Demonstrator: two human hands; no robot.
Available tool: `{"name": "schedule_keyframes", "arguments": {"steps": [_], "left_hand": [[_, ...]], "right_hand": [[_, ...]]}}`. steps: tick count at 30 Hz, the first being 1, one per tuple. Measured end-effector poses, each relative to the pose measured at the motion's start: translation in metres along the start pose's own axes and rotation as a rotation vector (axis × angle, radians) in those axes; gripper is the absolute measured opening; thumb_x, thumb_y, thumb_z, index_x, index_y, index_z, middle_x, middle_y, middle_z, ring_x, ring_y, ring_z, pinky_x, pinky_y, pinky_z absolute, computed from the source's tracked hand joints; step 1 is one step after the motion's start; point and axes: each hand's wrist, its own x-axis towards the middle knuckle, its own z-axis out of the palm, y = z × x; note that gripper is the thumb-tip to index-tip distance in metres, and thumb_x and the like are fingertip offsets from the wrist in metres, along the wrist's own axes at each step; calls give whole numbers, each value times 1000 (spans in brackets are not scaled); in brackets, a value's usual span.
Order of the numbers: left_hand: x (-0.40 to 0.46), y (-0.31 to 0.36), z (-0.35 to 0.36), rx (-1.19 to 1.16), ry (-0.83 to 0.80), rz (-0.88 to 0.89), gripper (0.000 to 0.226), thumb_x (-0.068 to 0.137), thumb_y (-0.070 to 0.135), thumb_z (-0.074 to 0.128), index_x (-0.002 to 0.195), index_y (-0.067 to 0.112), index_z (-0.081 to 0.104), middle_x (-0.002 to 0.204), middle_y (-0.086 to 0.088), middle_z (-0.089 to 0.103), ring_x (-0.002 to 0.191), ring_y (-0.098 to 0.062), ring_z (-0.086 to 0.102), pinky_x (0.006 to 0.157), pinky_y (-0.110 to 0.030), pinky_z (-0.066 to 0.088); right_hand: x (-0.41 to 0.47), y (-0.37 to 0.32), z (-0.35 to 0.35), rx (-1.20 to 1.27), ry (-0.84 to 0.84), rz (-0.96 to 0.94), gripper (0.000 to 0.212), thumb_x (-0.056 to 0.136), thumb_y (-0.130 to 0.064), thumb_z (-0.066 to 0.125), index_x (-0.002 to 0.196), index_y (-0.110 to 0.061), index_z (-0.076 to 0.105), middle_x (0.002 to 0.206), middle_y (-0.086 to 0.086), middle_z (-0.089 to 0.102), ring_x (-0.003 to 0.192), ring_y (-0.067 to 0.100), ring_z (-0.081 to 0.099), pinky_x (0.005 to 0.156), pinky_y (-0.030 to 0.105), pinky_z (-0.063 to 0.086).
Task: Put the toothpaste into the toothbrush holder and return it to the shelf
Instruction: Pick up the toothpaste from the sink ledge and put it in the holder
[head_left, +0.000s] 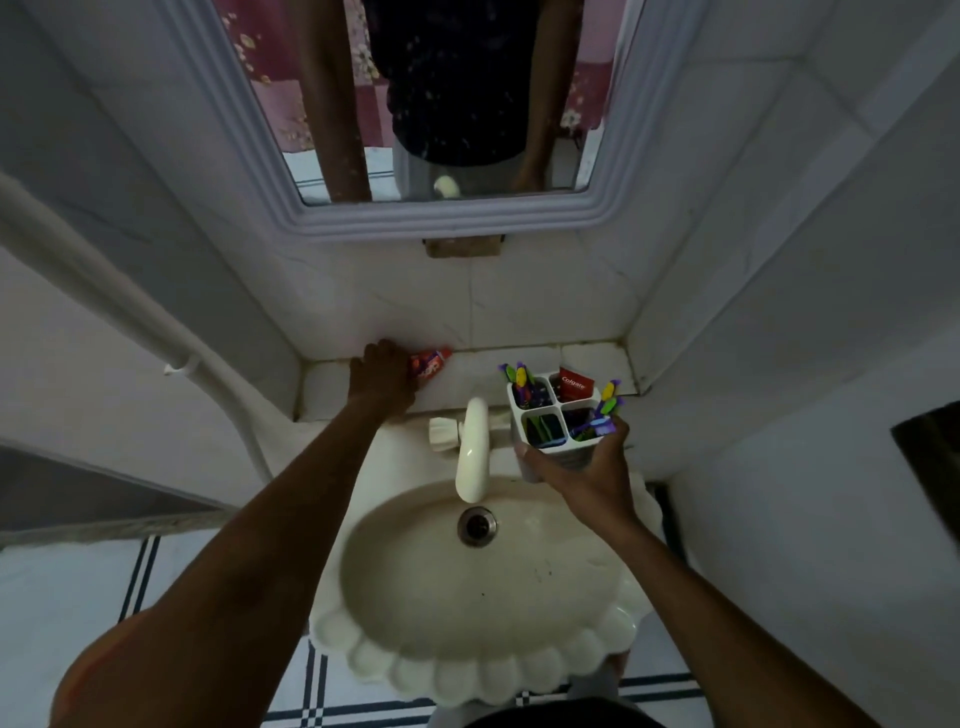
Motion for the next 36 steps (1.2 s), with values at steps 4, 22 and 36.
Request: {"name": "schedule_keyframes", "arguments": {"steps": [4,22,36], "left_hand": [[-9,8,-9,-106,20,-19,44,98,39,66,133,13,54,124,-14,66,111,-36,63,93,-46,51],[-148,121,-150,-112,198,333,27,95,35,72,122,33,70,103,5,78,89,-20,71,70,-35,57],[-147,172,-129,-69,144,301,45,94,48,71,133,26,65,122,7,75,109,-20,70,91,-42,54]], "right_hand": [[2,-4,-2,9,-23,1,104,66,-43,108,141,-38,37,136,-21,64,116,-6,67,83,10,58],[9,13,-11,69,-77,-14,129,45,-75,106,145,-38,34,139,-10,66,124,14,71,98,45,67],[4,6,-25,-36,-109,-46,131,48,-79,98,150,-36,28,147,-8,57,131,18,64,102,46,64]]}}
